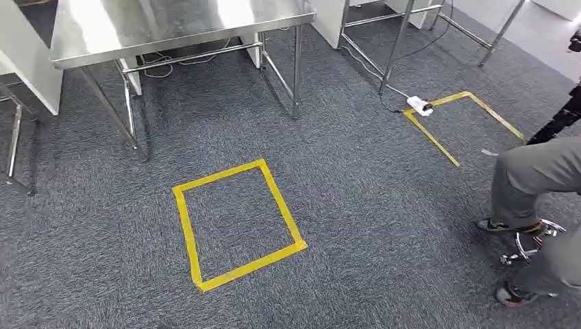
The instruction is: Take the parts from the cabinet and place them on the table.
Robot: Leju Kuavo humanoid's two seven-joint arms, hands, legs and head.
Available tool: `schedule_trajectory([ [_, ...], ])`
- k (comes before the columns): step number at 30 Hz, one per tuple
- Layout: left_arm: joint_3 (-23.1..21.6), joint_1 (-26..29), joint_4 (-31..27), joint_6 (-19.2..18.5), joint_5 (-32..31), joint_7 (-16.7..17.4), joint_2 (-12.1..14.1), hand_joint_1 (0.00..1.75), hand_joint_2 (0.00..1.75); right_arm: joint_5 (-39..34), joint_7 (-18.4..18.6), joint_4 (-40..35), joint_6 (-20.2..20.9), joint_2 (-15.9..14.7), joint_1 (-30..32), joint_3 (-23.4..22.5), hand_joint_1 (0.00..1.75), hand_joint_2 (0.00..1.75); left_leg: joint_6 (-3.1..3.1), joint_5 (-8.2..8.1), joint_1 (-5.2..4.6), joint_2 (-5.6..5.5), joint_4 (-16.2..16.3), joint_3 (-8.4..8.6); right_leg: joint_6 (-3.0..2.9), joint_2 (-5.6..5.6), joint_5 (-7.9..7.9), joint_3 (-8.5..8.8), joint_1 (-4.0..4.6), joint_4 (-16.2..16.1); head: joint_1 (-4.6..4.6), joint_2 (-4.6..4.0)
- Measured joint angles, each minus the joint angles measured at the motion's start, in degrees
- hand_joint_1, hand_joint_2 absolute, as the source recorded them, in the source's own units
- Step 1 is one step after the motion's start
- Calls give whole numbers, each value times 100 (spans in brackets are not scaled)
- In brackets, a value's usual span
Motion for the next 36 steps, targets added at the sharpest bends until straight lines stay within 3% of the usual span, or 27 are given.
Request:
schedule_trajectory([
  [1, 2, 9, 0, 2, -2, 0, 2, 0, 0, 0, -7, 2, 2, 9, -8, 0, 0, 0, 31, 17, -27, 67, -28, -3, -34, -320, -172, -133, 55, 275, 31, 0],
  [2, 4, 22, 2, 2, -2, 0, 7, 0, 0, -2, -9, 2, 11, 15, -34, 0, 0, 0, 43, 22, -51, 176, -27, -14, -86, -432, -395, -362, 48, 728, 85, 0],
  [4, 9, 59, 2, 2, 15, -4, 11, 0, 0, 7, -7, 2, 15, 22, -47, 2, 0, 0, 61, 25, -88, 394, -24, -34, -125, -507, -705, -753, 54, 1597, 85, 0],
  [5, 13, 62, 2, -4, 20, -4, 11, 0, 0, 13, 0, 2, 15, 22, -37, 2, 0, 0, 63, 26, -97, 458, -23, -39, -105, -519, -719, -793, 50, 1731, 87, 0],
  [7, 24, 54, 2, -26, 26, -7, 11, 0, 0, 39, 20, 2, 17, 17, -1, 0, 0, 0, 62, 26, -102, 608, -23, -37, -26, -567, -508, -440, 49, 1210, 94, 0],
  [8, 31, 52, 2, -37, 26, -13, 11, 0, 0, 59, 22, 2, 20, 11, -2, 2, 0, 0, 58, 24, -102, 682, -23, -27, 8, -668, -311, -55, 50, 553, 92, 0],
  [9, 35, 53, 2, -48, 28, -20, 11, 0, 0, 66, 24, 2, 22, 4, -8, 4, 0, 0, 55, 22, -104, 721, -23, -19, 8, -801, -215, 182, 52, 162, 94, 0],
  [10, 41, 53, 2, -48, 41, -24, 13, 0, 0, 85, 24, 2, 26, 0, -30, 9, 0, 0, 32, 19, -118, 790, -32, 2, -73, -1045, -189, 326, 82, -112, 75, 0],
  [11, 46, 60, 2, -44, 59, -33, 24, 0, 0, 96, 24, 2, 28, 2, -38, 13, 0, 0, -12, -5, -150, 837, -22, 2, -80, -1040, -131, 376, 144, -192, 83, 0],
  [14, 96, 65, 0, -24, 135, -70, 42, 0, 0, 127, 17, 0, 55, -13, -14, 39, 0, 0, -96, -22, -136, 986, -41, 55, -167, -838, -112, 266, 139, -187, 55, 0],
  [15, 116, 71, 0, -24, 149, -83, 55, 0, 0, 144, 18, 2, 76, -15, -19, 44, 0, 0, -148, -69, -84, 895, 14, 31, -236, -776, -67, 348, -15, -226, 46, 0],
  [16, 138, 81, 0, -28, 153, -94, 85, 0, 0, 155, 15, 0, 101, -9, -22, 50, 0, 0, -178, -238, -76, 615, 190, -28, -255, -728, -54, 343, 7, -227, 9, 0],
  [17, 146, 101, 0, -35, 159, -96, 90, 0, 0, 168, 15, 0, 116, -15, -29, 57, 0, 0, -186, -491, -65, 424, 543, -168, -306, -690, -31, 328, 11, -224, -4, 0],
  [19, 151, 160, 7, -90, 166, -92, 116, 0, 0, 188, 9, 2, 135, -13, -39, 70, 0, 0, -222, -952, -56, 272, 1465, -593, -326, -552, -16, 293, 15, -220, -7, 0],
  [20, 155, 187, 13, -96, 166, -92, 118, 0, 0, 195, 9, 2, 157, -13, -36, 81, 0, 0, -240, -1018, -48, 258, 1756, -738, -339, -476, -4, 283, 17, -217, -7, 0],
  [21, 162, 203, 17, -96, 179, -92, 129, 0, 0, 194, 9, 2, 162, -13, -30, 94, 0, 0, -250, -934, -32, 257, 1757, -753, -335, -395, -1, 282, 15, -210, -4, 0],
  [23, 197, 216, 17, -96, 201, -94, 146, 0, 0, 199, 9, 2, 177, -13, -23, 98, 0, 0, -263, -429, 20, 228, 1049, -426, -324, -231, 2, 281, -4, -179, -7, 0],
  [24, 210, 217, 17, -96, 210, -98, 155, 0, 0, 201, 9, 2, 179, -13, -30, 103, 0, 0, -272, -163, 61, 122, 523, -176, -319, -153, 0, 279, -8, -152, -11, 0],
  [25, 238, 226, 20, -94, 225, -101, 162, 0, 0, 212, 9, 2, 179, -13, -36, 112, 0, 0, -271, -66, 109, -180, 179, -33, -284, -89, -5, 246, -5, -125, -22, 0],
  [26, 262, 233, 28, -92, 236, -103, 164, 0, 0, 216, 9, 2, 179, -13, -62, 120, 0, 0, -276, -121, 103, -287, 76, -21, -225, -35, -24, 188, 65, -52, -22, 0],
  [29, 295, 231, 28, -72, 280, -107, 164, 0, 0, 245, 9, 2, 177, -17, -35, 149, 0, 0, -143, -83, -13, -87, 120, -50, -47, 154, 73, 86, 12, -135, -4, 0],
  [30, 297, 226, 28, -63, 280, -107, 155, 0, 0, 245, 9, 2, 177, -24, -32, 146, 0, 0, -41, -7, 35, 7, 17, -38, -2, 138, 72, 43, 55, -95, -2, 0],
  [31, 299, 226, 28, -39, 280, -107, 153, 0, 0, 243, 9, 2, 177, -31, -32, 149, 0, 0, 5, 21, 8, 73, -16, -24, -39, -187, -18, -43, 47, 60, 11, 0],
  [32, 306, 237, 28, -26, 280, -105, 155, 0, 0, 240, 13, 2, 177, -26, -44, 151, 0, 0, 50, 32, 0, 141, -21, -32, -85, -376, -177, -181, 50, 333, 37, 0],
  [34, 328, 266, 31, -22, 280, -98, 155, 0, 0, 232, 13, 2, 177, -15, -72, 155, 0, 0, 55, 32, -40, 342, -20, -47, -132, -523, -595, -649, 41, 1312, 52, 0],
  [35, 330, 276, 31, -22, 280, -96, 153, 0, 0, 227, 13, 2, 177, -15, -72, 157, 0, 0, 56, 31, -54, 427, -18, -55, -116, -534, -700, -800, 40, 1661, 53, 0],
  [36, 332, 279, 31, -22, 280, -94, 153, 0, 0, 212, 13, 2, 177, -20, -60, 157, 0, 0, 56, 31, -64, 501, -18, -56, -81, -535, -702, -817, 43, 1750, 55, 0],
])
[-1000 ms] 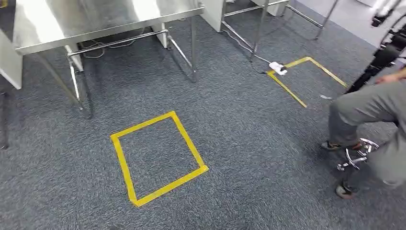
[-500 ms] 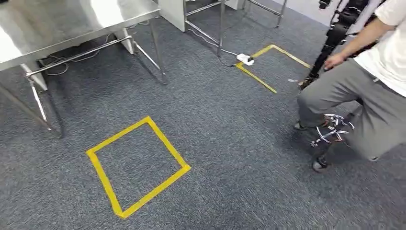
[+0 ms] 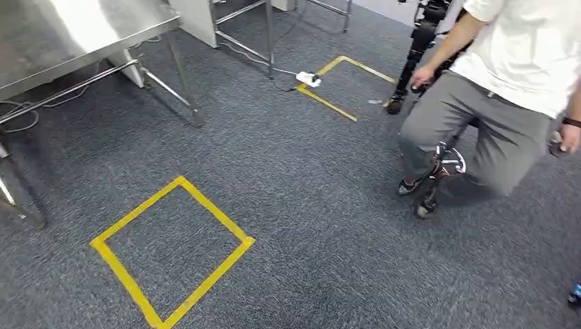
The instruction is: Take the parts from the cabinet and place them on the table.
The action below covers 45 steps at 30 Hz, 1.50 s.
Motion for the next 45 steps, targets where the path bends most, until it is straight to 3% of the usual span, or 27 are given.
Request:
schedule_trajectory([
  [1, 6, -3, 0, -4, 0, 0, 0, 0, 0, -18, 0, 0, 0, -7, 17, 0, 0, 0, -2, -1, -7, 77, 1, 0, 48, -8, 92, 161, 1, -236, 0, 0],
  [3, 35, -9, 0, -18, 7, -9, 0, 0, 0, -31, -4, 0, -9, -15, 22, 0, 0, 0, -17, -11, -7, 199, 1, 18, 117, -146, 426, 790, 4, -1287, 4, 0],
  [4, 50, -10, 0, -30, 22, -17, 0, 0, 0, -33, -15, 0, -9, -15, 10, 0, 0, 0, -31, -17, -16, 252, 3, 37, 102, -433, 530, 1098, 17, -1781, 9, 0],
  [5, 57, -5, 0, -50, 42, -31, 0, 0, 0, -44, -24, 0, -11, -18, -14, 0, 0, 0, -74, -45, -67, 300, 16, 40, 23, -566, 540, 1115, 110, -1879, 6, 0],
  [9, 98, -34, -4, -68, 61, -109, -4, 0, 0, -39, -41, 0, -26, -29, 9, 0, 0, 0, -193, -90, -58, 519, 2, 114, -136, -286, 595, 1078, 115, -1928, -4, 0],
  [10, 103, -39, -4, -74, 68, -129, 7, 0, 0, -22, -24, 0, -28, -20, 11, 0, 0, 0, -240, -174, -7, 281, 102, 83, -182, -234, 623, 1160, -23, -1945, -33, 0],
  [11, 107, -28, -4, -76, 74, -147, 7, 0, 0, -7, -4, 0, -33, -20, -2, 11, 0, 0, -248, -370, 2, 22, 342, -11, -235, -184, 641, 1143, 3, -1947, -64, 0],
  [12, 122, -12, -4, -76, 98, -168, 9, 0, 0, 8, 0, 0, -39, -22, -7, 22, 0, 0, -258, -620, 19, -129, 737, -181, -307, -135, 669, 1133, 8, -1945, -83, 0],
  [14, 157, 32, 0, -76, 131, -192, 9, 0, 0, 59, 7, 0, -44, -22, -8, 48, 0, 0, -299, -1001, 42, -249, 1642, -617, -326, 36, 681, 1106, 36, -1942, -85, 0],
  [16, 205, 52, 0, -68, 164, -203, 9, 0, 0, 92, 0, 0, -44, -20, 12, 65, 0, 0, -328, -839, 85, -253, 1654, -667, -318, 185, 687, 1102, 41, -1933, -81, 0],
  [18, 238, 53, 0, -55, 177, -205, 26, 0, 0, 100, -39, 0, -44, -13, 20, 90, 0, 0, -363, -303, 160, -300, 819, -280, -310, 350, 685, 1097, 24, -1882, -85, 0],
  [19, 243, 54, 0, -50, 177, -205, 33, 0, 0, 105, -74, 0, -37, -7, 15, 105, 0, 0, -384, -94, 216, -484, 349, -60, -281, 425, 667, 1074, 21, -1828, -96, 0],
  [20, 251, 60, 9, -50, 181, -203, 33, 0, 0, 109, -89, 0, -24, -7, 2, 122, 0, 0, -402, -201, 228, -786, 223, -14, -234, 481, 651, 1012, 58, -1760, -100, 0],
  [24, 306, 45, 9, -7, 225, -223, 46, 0, 0, 157, -125, 0, -4, -2, 27, 171, 0, 0, -163, -122, 85, -519, 182, -33, 10, 709, 730, 818, 52, -1797, -85, 0],
  [25, 319, 43, 7, -9, 225, -234, 46, 0, 0, 164, -120, 0, -4, -16, 22, 179, 0, 0, -83, -55, 118, -427, 97, -10, 13, 571, 705, 831, 42, -1717, -61, 0],
  [26, 337, 56, 7, -9, 227, -238, 55, 0, 0, 183, -105, 2, 0, -7, 21, 190, 0, 0, -26, -35, 90, -378, 44, 10, -11, 248, 564, 731, 54, -1523, -52, 0],
  [27, 348, 59, 7, -9, 227, -243, 61, 0, 0, 194, -79, 2, 4, -2, 14, 199, 0, 0, -2, -23, 78, -286, 36, 7, -47, 99, 349, 539, 42, -1155, -22, 0],
  [30, 378, 78, 9, -57, 221, -229, 63, 0, 0, 172, -55, 7, 9, 2, 13, 219, 0, 0, -1, -25, 39, -19, 40, -20, -10, 18, -97, -9, 21, 28, -13, 0],
  [32, 378, 76, 9, -57, 162, -162, 50, 0, 0, 111, -96, 7, 7, -9, 36, 219, 0, 0, -11, -31, 35, 127, 41, -16, 98, -22, 70, 233, -10, -346, -13, 0],
  [34, 378, 75, 9, -50, 122, -111, 28, 0, 0, 92, -125, 7, 4, -15, 28, 216, 0, 0, -52, -54, 42, 253, 44, 15, 193, -250, 396, 852, -42, -1420, -7, 0],
  [35, 378, 79, 9, -37, 109, -77, 26, 0, 0, 94, -122, 7, 4, -9, 11, 219, 0, 0, -89, -75, 13, 300, 46, 27, 158, -571, 456, 1054, -21, -1783, 19, 0],
  [36, 378, 95, 13, -24, 109, -63, 11, 0, 0, 100, -109, 7, 4, -15, -8, 219, 0, 0, -148, -114, -30, 371, 67, 45, 86, -548, 531, 1067, 74, -1795, 17, 0],
  [39, 380, 75, 13, -15, 114, -77, -26, 0, 0, 109, -48, 7, 31, -24, 41, 219, 0, 0, -227, -130, -11, 541, 37, 129, -61, -344, 530, 986, 94, -1783, -33, 0],
  [40, 378, 70, 11, -20, 116, -85, -39, 0, 0, 109, -22, 7, 29, -31, 43, 219, 0, 0, -277, -176, 25, 518, 65, 126, -143, -277, 565, 1081, -12, -1835, -37, 0],
  [42, 378, 61, 13, -26, 114, -101, -42, 0, 0, 111, 39, 7, 24, -31, 52, 219, 0, 0, -278, -556, 66, -43, 568, -73, -274, -174, 587, 1085, -22, -1837, -100, 0],
  [44, 378, 96, 17, -44, 109, -98, -48, 0, 0, 114, 70, 7, 17, -44, 48, 219, 0, 0, -279, -992, 68, -222, 1485, -517, -316, -26, 585, 1080, 19, -1837, -114, 0],
  [45, 378, 113, 17, -44, 109, -98, -48, 0, 0, 122, 90, 7, 17, -46, 53, 219, 0, 0, -282, -1054, 68, -239, 1770, -674, -316, 55, 585, 1081, 44, -1834, -116, 0],
])
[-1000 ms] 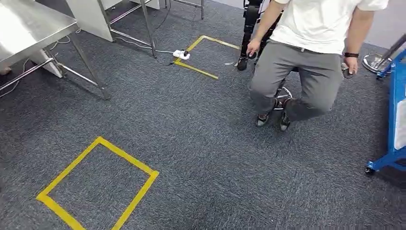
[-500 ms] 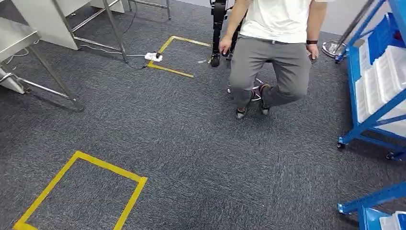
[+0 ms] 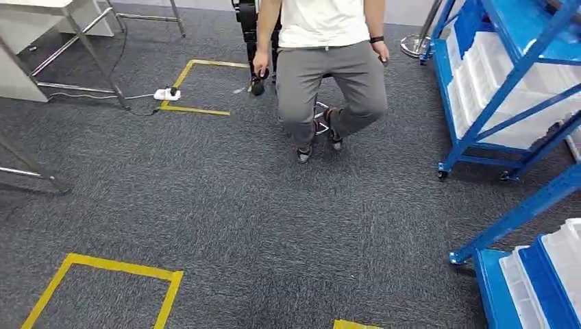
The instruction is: Take the parts from the cabinet and place them on the table.
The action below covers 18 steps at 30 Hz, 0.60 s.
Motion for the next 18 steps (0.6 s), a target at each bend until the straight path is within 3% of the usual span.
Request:
schedule_trajectory([
  [1, 0, 8, 0, 2, 2, 0, 0, 0, 0, 15, 13, 0, 0, 0, 10, 0, 0, 0, 7, 81, 1, -1, 54, -57, 0, 91, 0, 11, 16, 1, 4, 0],
  [2, 2, 7, 0, 9, 20, 0, 0, 0, 0, 37, 17, 0, 2, 0, 21, 2, 0, 0, 16, 293, 4, -3, -165, 10, 2, 176, -1, 20, 19, 12, 2, 0],
  [4, 7, 6, -2, 46, 63, -20, 2, 0, 0, 85, 17, 0, 22, 0, 15, 13, 0, 0, 36, 822, 23, -98, -1017, 385, 8, 336, -4, 23, 17, 53, 0, 0],
  [5, 17, 9, 0, 65, 89, -26, 4, 0, 0, 96, 15, 0, 24, 0, 6, 26, 0, 0, 48, 953, 58, -400, -1457, 579, 13, 416, -6, -4, 16, 79, -7, 0],
  [6, 31, 11, 0, 74, 109, -39, 7, 0, 0, 120, 11, 0, 31, 2, -6, 50, 0, 0, 34, 890, 59, -525, -1525, 595, 45, 460, -16, -40, 68, 107, -2, 0],
  [7, 48, 1, -2, 89, 120, -67, 7, 0, 0, 144, 2, 0, 33, 2, -12, 74, 0, 0, 65, 920, 27, -402, -1530, 579, 101, 514, 6, -92, 70, 97, 14, 0],
  [8, 52, 1, -2, 96, 125, -81, 7, 0, 0, 162, -9, 0, 35, 2, -6, 85, 0, 0, 79, 919, 0, -381, -1530, 572, 129, 551, 18, -110, 72, 85, 24, 0],
  [9, 61, 0, -4, 111, 131, -109, 9, 0, 0, 179, -35, 0, 37, 4, 7, 105, 0, 0, 139, 940, -41, -312, -1543, 576, 186, 630, 54, -141, 36, 47, 18, 0],
  [10, 78, -1, -4, 122, 138, -118, 7, 0, 0, 181, -39, 2, 37, 4, 8, 109, 0, 0, 187, 975, -31, -261, -1605, 600, 229, 675, 60, -185, 56, 36, 15, 0],
  [11, 98, 0, -4, 127, 138, -125, 7, 0, 0, 184, -42, 0, 37, 2, 5, 118, 0, 0, 264, 1042, -16, -155, -1717, 649, 232, 339, -3, -215, 51, 183, 31, 0],
  [12, 107, 12, -4, 140, 142, -131, 13, 0, 0, 188, -42, 2, 37, 11, -3, 135, 0, 0, 313, 1053, -21, -98, -1747, 665, 210, 110, -151, -328, 61, 400, 67, 0],
  [13, 116, 20, -4, 149, 144, -133, 17, 0, 0, 188, -50, 2, 42, 18, -24, 151, 0, 0, 315, 1055, -40, 3, -1753, 664, 187, -12, -401, -585, 36, 881, 87, 0],
  [15, 142, 21, -4, 166, 144, -129, 17, 0, 0, 184, -83, 4, 72, 24, -33, 157, 0, 0, 317, 1051, -66, 173, -1751, 654, 206, -47, -720, -1006, 7, 1740, 87, 0],
  [16, 146, 20, -4, 166, 134, -114, 20, 0, 0, 169, -96, 4, 72, 28, -27, 160, 0, 0, 312, 1048, -68, 241, -1749, 650, 251, -52, -736, -1077, -5, 1901, 85, 0],
  [17, 149, 18, -4, 157, 107, -105, 24, 0, 0, 140, -112, 4, 72, 31, -15, 157, 0, 0, 303, 1042, -68, 319, -1748, 652, 318, -65, -634, -975, -23, 1716, 90, 0],
  [18, 149, 15, -4, 153, 90, -96, 26, 0, 0, 125, -131, 4, 72, 31, -12, 157, 0, 0, 292, 1035, -66, 374, -1747, 659, 379, -95, -481, -760, -38, 1339, 92, 0],
])
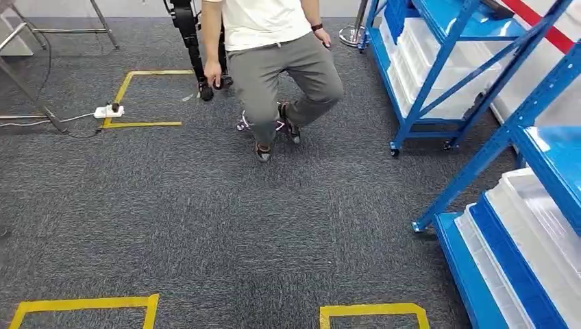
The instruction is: Take the parts from the cabinet and place them on the table.
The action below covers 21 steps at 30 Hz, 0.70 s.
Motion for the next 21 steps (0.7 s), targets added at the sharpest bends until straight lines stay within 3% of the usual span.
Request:
schedule_trajectory([
  [1, 2, -1, 0, -13, -27, 20, 2, 0, 0, -11, -31, 0, -2, 0, -8, 0, 0, 0, -21, -13, 2, 71, 2, 16, 61, -114, 225, 371, -16, -676, 9, 0],
  [2, 2, -1, 0, -20, -37, 31, 8, 0, 0, -28, -42, 0, -2, 0, -22, 0, 0, 0, -52, -30, -7, 119, 7, 44, 78, -351, 352, 656, -28, -1170, 9, 0],
  [3, 4, 1, -2, -28, -40, 42, 31, 0, 0, -39, -57, 2, -2, 20, -42, 0, 0, 0, -103, -65, -47, 169, 17, 64, 5, -603, 401, 695, 20, -1281, 15, 0],
  [4, 9, 5, 0, -31, -42, 44, 35, 0, 0, -46, -75, 2, -4, 17, -58, 0, 0, 0, -152, -88, -53, 216, 16, 100, -61, -515, 432, 717, 89, -1302, 9, 0],
  [7, 13, -42, -4, -48, -48, 44, 39, 0, 0, -68, -83, 2, -7, 15, -43, 0, 0, 0, -246, -132, -31, 405, -13, 180, -191, -320, 434, 683, 103, -1322, 0, 0],
  [8, 15, -47, -18, -48, -59, 28, 46, 0, 0, -72, -83, 2, -9, 17, -40, 0, 0, 0, -295, -193, 32, 294, 62, 172, -265, -227, 468, 780, -71, -1357, -24, 0],
  [9, 15, -49, -18, -48, -77, 18, 52, 0, 0, -81, -83, 2, -11, 20, -48, 0, 0, 0, -297, -393, 38, -12, 293, 89, -307, -185, 485, 779, -35, -1363, -53, 0],
  [10, 13, -43, -17, -46, -85, 11, 50, 0, 0, -90, -83, 2, -15, 15, -54, 0, 0, 0, -298, -649, 41, -207, 705, -95, -355, -127, 497, 772, -21, -1360, -70, 0],
  [11, 13, -35, -17, -48, -90, 9, 48, 0, 0, -92, -83, 2, -22, 7, -58, 0, 0, 0, -305, -888, 40, -320, 1201, -336, -361, -44, 498, 769, -2, -1360, -72, 0],
  [12, 13, -20, -17, -48, -90, 9, 48, 0, 0, -98, -85, 2, -26, 4, -57, 0, 0, 0, -307, -1049, 40, -362, 1645, -567, -381, 38, 502, 765, 17, -1358, -72, 0],
  [13, 15, -11, -17, -48, -90, 9, 50, 0, 0, -105, -88, 2, -33, 2, -45, 0, 0, 0, -301, -1065, 40, -375, 1910, -736, -382, 135, 501, 770, 36, -1357, -74, 0],
  [14, 15, -12, -17, -50, -92, 9, 50, 0, 0, -107, -90, 2, -35, 2, -35, 0, 0, 0, -289, -926, 41, -377, 1846, -757, -382, 226, 501, 780, 44, -1356, -70, 0],
  [15, 15, -12, -18, -59, -94, 9, 50, 0, 0, -111, -90, 2, -37, 2, -31, 0, 0, 0, -274, -701, 41, -383, 1581, -668, -381, 303, 501, 792, 45, -1354, -74, 0],
  [16, 15, -15, -17, -68, -101, 9, 50, 0, 0, -118, -90, 2, -37, 2, -32, 0, 0, 0, -254, -376, 43, -421, 1068, -455, -380, 398, 501, 812, 45, -1351, -76, 0],
  [17, 15, -21, -17, -74, -103, 7, 50, 0, 0, -122, -90, 2, -37, 2, -33, 0, 0, 0, -234, -107, 49, -546, 545, -225, -377, 480, 500, 825, 44, -1348, -76, 0],
  [18, 15, -21, -17, -83, -103, 5, 52, 0, 0, -125, -90, 2, -37, 4, -35, 0, 0, 0, -216, 2, 70, -890, 181, -98, -366, 536, 495, 802, 57, -1329, -76, 0],
  [19, 13, -25, -17, -85, -114, -2, 52, 0, 0, -129, -90, 2, -39, 2, -50, 0, 0, 0, -221, -13, 66, -880, 133, -92, -327, 592, 477, 771, 119, -1288, -68, 0],
  [21, 15, -40, -17, -85, -114, -2, 48, 0, 0, -131, -85, 2, -39, -2, -26, 0, 0, 0, -165, -15, -2, -758, 134, -83, -242, 702, 508, 663, 102, -1334, -68, 0],
])
